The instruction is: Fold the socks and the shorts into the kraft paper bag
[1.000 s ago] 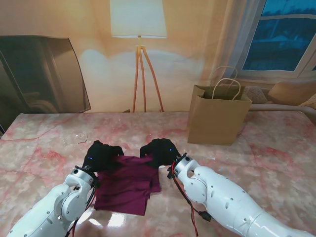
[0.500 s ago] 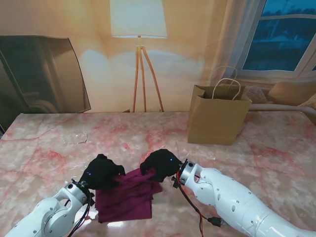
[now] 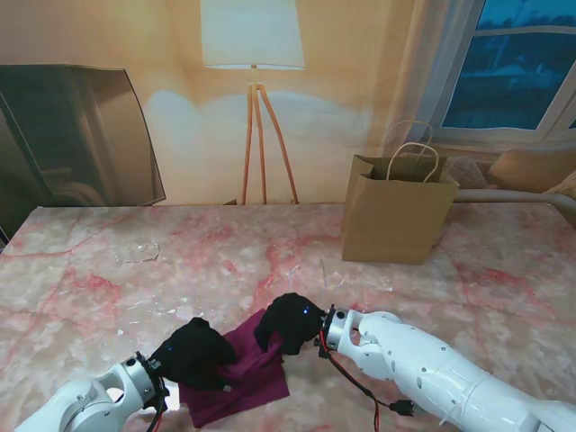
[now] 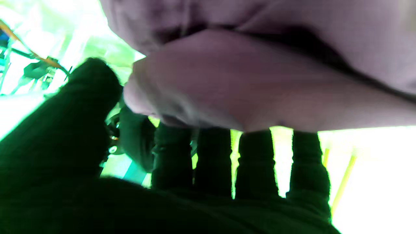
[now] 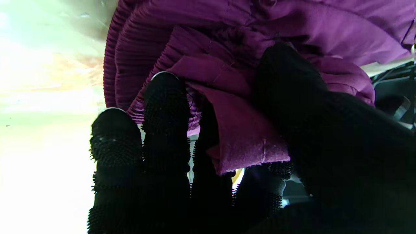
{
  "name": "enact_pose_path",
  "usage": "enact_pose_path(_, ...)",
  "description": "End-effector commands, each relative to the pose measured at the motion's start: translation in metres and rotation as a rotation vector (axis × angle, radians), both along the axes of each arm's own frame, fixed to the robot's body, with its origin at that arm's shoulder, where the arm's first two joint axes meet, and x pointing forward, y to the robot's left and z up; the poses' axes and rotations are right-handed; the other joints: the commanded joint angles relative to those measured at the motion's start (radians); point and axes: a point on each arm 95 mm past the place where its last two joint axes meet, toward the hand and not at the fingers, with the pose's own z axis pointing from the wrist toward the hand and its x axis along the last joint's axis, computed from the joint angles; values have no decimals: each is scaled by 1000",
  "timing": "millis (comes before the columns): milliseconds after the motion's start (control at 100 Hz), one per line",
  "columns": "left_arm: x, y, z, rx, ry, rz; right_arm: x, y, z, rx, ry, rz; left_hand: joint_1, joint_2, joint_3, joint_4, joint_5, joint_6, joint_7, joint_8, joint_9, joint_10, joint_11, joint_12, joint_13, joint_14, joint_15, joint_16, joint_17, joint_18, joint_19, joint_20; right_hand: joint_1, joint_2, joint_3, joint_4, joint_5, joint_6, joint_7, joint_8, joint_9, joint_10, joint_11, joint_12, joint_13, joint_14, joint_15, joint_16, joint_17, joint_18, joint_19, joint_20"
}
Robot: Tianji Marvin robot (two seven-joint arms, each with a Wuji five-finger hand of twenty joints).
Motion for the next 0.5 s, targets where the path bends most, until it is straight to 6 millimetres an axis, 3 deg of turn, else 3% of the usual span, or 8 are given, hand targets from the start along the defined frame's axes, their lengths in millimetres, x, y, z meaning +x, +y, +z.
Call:
enact_pose_path(0,-8,-1,2,2,11,-21,-4,-1,-7,-24,-6,15,-68,46,-75,42,-15,2,-44,24,-59,28,-48,-69,-43,13,-41,-17,-34,14,-48,29,-22,-33,45,-46,36,-35,51,-1,41,-26,-17,9,-8,-13,24,37,-17,-31,40,51)
enact_pose_path(70,-10,-1,6,-17,27,-20,-5,-1,-10,-40,-27,28,-71,156,-223,66,-18,-1,-68,32,-88,46,-78,-103,-70,21,-68,-27,-49,20,-90,41,-24,-32,45,-47,36,-41,51,-1,40,-29,-18,10,-12,-17,25,38,-20,-33,39,54)
enact_pose_path(130,-11,0,9,-53,46,-8,-7,0,-13,-49,-42,35,25,373,-616,137,-4,-6,-95,21,-111,54,-115,-149,-91,28,-100,-54,-60,25,-122,49,-26,-32,44,-48,34,-48,49,-2,38,-35,-18,13,-18,-22,25,40,-23,-37,36,57)
enact_pose_path(200,-12,0,13,-103,59,26,-8,0,-15,-55,-63,41,17,515,-646,167,103,7,-58,17,-116,66,-154,-186,-108,42,-127,-73,-79,21,-136,51,-30,-25,42,-48,26,-60,48,-1,30,-39,-17,19,-25,-26,28,43,-30,-42,33,61)
enact_pose_path(260,-11,0,15,-127,43,64,-9,0,-15,-59,-88,44,45,550,-609,178,139,7,-45,4,-105,69,-152,-197,-92,46,-116,-71,-66,20,-116,66,-38,-15,37,-48,17,-74,43,0,19,-46,-13,30,-35,-31,31,46,-34,-47,31,66)
enact_pose_path(350,-7,2,19,-128,-11,138,-9,-1,-15,-61,-101,48,13,439,-264,143,131,14,6,-11,-89,65,-134,-200,-56,40,-87,-70,-30,17,-60,82,-41,23,38,-40,-8,-59,22,-29,-29,-41,-16,48,-84,-30,24,50,-73,-48,13,76)
enact_pose_path(400,-5,3,19,-88,-30,169,-10,-2,-14,-64,-108,50,57,342,-194,98,45,29,-40,-42,-92,75,-134,-203,-37,38,-82,-79,-7,14,-30,81,-51,34,37,-39,-30,-50,17,-59,-64,-38,-23,56,-119,-30,21,57,-101,-47,0,90)
enact_pose_path(490,-1,4,17,-12,-18,212,-12,-3,-12,-67,-114,61,58,277,-67,105,-120,72,-139,-19,-122,70,-139,-207,-40,30,-85,-93,0,0,-8,58,-48,51,60,-30,-75,-51,1,-100,-128,-33,-34,69,-189,-33,14,73,-162,-45,-38,107)
